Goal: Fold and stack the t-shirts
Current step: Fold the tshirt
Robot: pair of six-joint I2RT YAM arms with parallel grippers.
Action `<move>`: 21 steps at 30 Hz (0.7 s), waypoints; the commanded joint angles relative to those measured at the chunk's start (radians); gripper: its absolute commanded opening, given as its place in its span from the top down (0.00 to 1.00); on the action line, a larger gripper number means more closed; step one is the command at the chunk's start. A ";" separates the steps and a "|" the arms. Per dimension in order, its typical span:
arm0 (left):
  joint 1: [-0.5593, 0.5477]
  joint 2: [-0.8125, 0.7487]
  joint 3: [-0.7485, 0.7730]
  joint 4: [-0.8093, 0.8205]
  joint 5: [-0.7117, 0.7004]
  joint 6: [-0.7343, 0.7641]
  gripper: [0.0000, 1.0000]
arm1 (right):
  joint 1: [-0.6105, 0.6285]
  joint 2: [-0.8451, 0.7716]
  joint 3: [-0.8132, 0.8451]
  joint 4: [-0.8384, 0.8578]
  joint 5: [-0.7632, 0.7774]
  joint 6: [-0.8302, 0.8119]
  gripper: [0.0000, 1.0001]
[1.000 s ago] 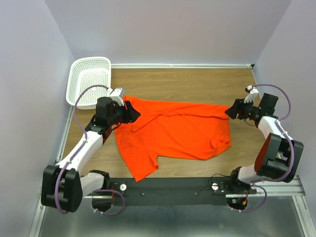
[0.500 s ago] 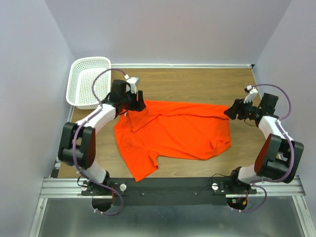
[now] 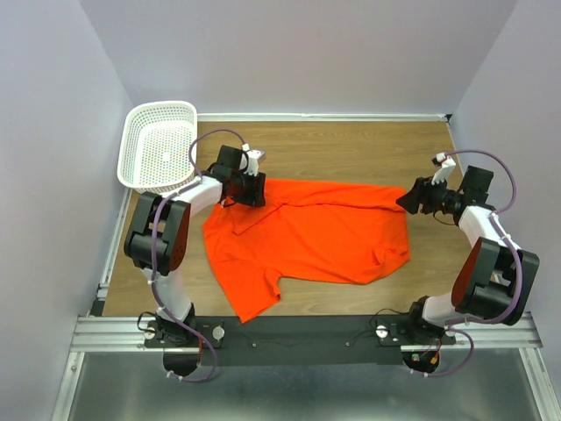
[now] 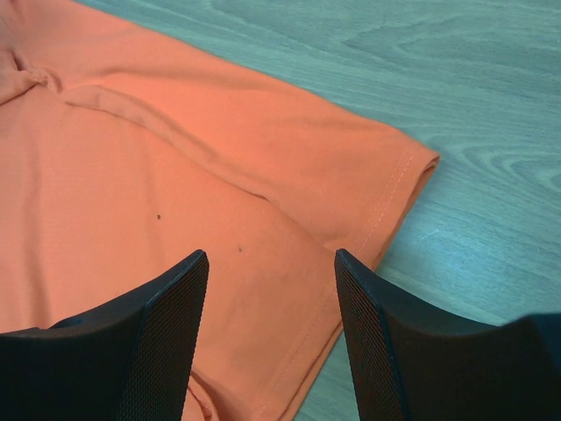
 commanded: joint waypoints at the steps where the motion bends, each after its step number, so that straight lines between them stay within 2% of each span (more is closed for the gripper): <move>1: -0.021 0.037 0.033 -0.023 -0.001 0.022 0.41 | -0.011 0.007 0.008 -0.031 -0.033 -0.019 0.33; 10: -0.027 0.068 0.048 -0.035 0.005 0.021 0.51 | -0.019 0.006 0.008 -0.035 -0.040 -0.018 0.33; 15: -0.031 0.048 0.043 -0.037 0.019 0.018 0.66 | -0.025 0.003 0.006 -0.037 -0.043 -0.021 0.33; 21: -0.041 -0.001 0.022 -0.040 0.062 0.015 0.75 | -0.027 0.007 0.011 -0.040 -0.045 -0.021 0.33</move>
